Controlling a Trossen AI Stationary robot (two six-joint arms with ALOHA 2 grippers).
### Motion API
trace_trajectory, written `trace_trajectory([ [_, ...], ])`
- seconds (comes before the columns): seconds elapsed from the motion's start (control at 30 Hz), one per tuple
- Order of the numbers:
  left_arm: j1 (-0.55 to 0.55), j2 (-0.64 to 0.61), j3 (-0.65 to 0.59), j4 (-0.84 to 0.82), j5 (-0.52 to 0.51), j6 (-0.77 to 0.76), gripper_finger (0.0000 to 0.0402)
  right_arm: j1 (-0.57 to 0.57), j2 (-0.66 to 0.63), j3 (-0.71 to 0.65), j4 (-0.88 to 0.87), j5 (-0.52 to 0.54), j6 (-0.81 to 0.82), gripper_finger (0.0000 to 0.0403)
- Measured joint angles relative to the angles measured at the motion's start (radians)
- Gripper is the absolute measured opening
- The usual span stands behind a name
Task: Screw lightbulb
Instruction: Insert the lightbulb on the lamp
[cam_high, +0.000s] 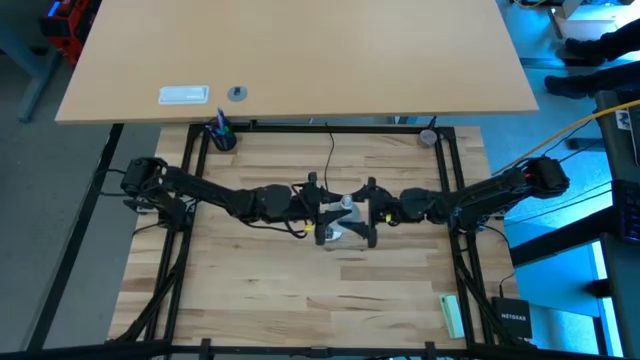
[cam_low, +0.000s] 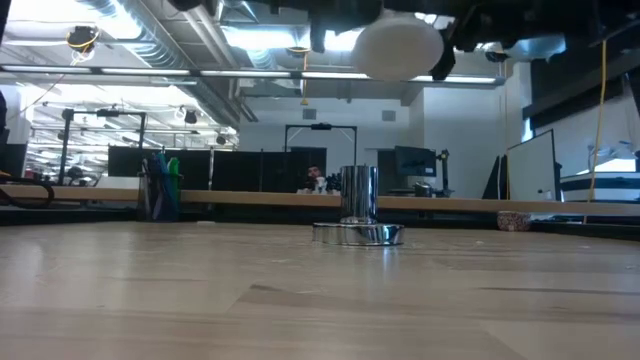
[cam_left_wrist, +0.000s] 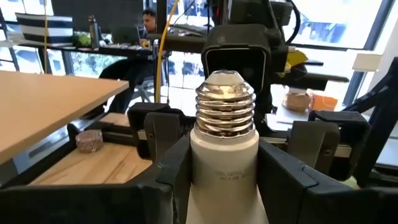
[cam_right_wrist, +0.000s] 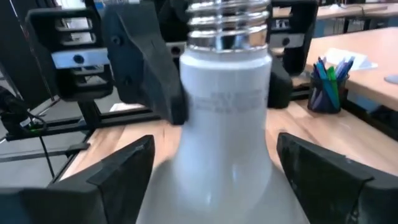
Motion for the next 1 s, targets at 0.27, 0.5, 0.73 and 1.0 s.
trace_trajectory([
  [0.27,-0.006,0.0,-0.001,0.0,0.006,0.012,0.0135,0.0,0.0,0.025,-0.039,0.014,-0.014,0.0221],
  [0.5,-0.004,0.001,-0.001,-0.013,0.011,0.008,0.0165,0.0,-0.002,0.025,-0.065,0.015,-0.025,0.0177],
  [0.73,0.0,-0.039,0.007,-0.17,0.01,0.0,0.0215,0.0,-0.001,0.022,-0.176,0.055,-0.025,0.0163],
  [1.0,0.031,-0.068,0.08,-0.422,0.009,-0.208,0.0236,0.0,0.011,0.057,-0.324,0.15,-0.027,0.0163],
])
